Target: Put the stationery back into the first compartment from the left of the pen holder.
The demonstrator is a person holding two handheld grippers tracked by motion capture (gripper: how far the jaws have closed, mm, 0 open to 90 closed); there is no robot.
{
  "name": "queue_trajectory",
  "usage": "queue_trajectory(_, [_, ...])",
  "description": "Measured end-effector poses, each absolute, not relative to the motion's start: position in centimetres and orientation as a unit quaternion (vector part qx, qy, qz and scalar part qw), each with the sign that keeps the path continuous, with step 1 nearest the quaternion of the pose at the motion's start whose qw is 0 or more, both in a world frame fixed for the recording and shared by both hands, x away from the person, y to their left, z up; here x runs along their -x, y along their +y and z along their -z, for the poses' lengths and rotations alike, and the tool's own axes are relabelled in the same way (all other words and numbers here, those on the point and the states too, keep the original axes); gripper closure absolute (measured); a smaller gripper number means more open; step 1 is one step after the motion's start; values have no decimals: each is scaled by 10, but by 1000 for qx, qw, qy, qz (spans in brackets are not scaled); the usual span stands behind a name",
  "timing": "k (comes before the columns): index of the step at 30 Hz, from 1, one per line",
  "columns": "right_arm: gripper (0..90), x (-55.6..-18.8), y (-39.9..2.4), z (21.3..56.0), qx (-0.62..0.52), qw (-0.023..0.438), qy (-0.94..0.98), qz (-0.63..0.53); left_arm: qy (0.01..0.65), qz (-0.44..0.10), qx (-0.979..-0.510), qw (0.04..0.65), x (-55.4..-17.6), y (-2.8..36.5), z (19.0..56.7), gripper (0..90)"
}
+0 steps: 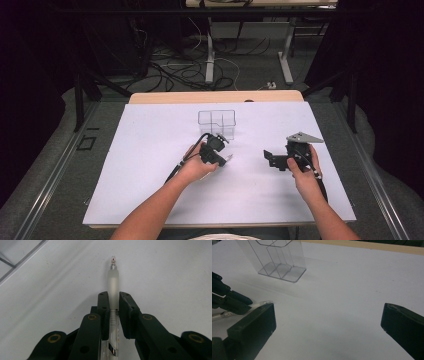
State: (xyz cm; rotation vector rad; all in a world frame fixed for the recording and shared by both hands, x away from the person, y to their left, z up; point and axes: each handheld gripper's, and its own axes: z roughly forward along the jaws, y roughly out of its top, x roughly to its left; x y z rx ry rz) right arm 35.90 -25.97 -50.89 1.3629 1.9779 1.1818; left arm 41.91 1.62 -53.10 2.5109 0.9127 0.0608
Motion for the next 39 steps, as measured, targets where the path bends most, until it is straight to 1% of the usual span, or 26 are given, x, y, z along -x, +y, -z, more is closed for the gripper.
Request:
queue_trajectory(3, [0,-359,-259,509,-497,228,719,-429,338,-18,-910,239,-418,17,529,798])
queue_trajectory(15, [0,-359,-260,509,-495,231,719,-429,337,-38,-896,288,-417,23,516,797])
queue_trajectory(23, [0,-360,-261,510,-494,232,720,-430,335,-34,-884,324,-417,28,508,797])
queue_trajectory(33, [0,-360,-261,510,-494,232,719,-429,351,-51,-862,361,-420,37,497,797])
queue_trajectory(39, [0,-360,-261,510,-495,231,719,-429,359,-52,-849,385,-421,40,488,796])
